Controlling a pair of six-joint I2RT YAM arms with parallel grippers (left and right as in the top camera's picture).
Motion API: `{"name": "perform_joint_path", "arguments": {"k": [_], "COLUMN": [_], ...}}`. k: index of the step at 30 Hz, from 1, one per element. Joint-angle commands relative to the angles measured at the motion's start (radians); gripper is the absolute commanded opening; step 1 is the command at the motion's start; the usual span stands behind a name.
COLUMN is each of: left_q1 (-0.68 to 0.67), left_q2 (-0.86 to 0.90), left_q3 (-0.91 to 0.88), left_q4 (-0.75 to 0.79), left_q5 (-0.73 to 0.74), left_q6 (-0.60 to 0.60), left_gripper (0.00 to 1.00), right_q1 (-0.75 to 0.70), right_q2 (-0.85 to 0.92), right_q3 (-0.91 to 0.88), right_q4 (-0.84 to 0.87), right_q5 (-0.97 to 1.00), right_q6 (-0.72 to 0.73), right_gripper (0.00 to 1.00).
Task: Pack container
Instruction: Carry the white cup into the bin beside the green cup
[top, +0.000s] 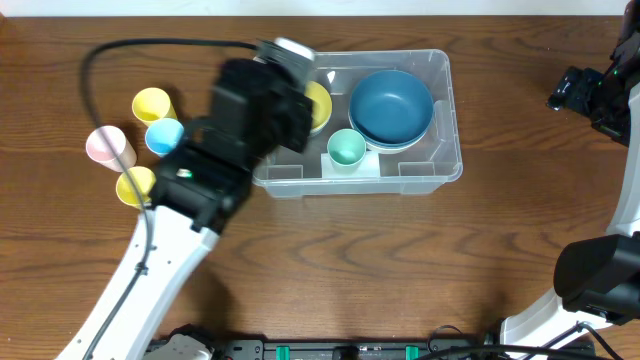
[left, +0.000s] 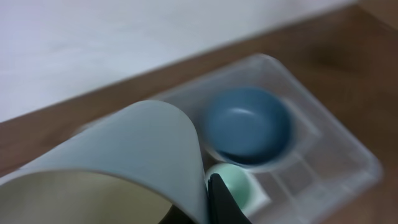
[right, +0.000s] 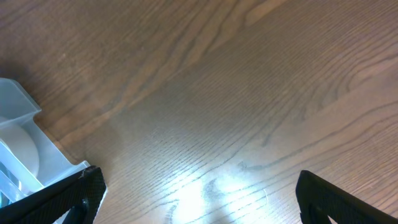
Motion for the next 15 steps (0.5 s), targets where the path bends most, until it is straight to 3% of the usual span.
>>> {"name": "perform_joint_path", "arguments": {"k": [1,6,15], "left_q1": [-0.091,-0.177,-0.192], "left_q2": [0.053,0.165,0.313], "left_q3": [0.005,0.005,0.005], "left_q4": [-0.016,-0.074,-0.136], "left_q5": [0.026,0.012,0.01], "left_q6": [0.001,0.026,0.027], "left_gripper": [0.06,0.06,0.06], "right_q1": [-0.005,-0.005,-0.005], "right_q2": [0.002,0.002,0.002], "right_q3": [-0.001,-0.001,-0.001], "right_q4": [-0.001,-0.001,-0.001], "right_q5": [-0.001,-0.001,-0.001], "right_q6": [0.014,0.014,0.014], "right_gripper": [0.99,0.99,0.99]}}
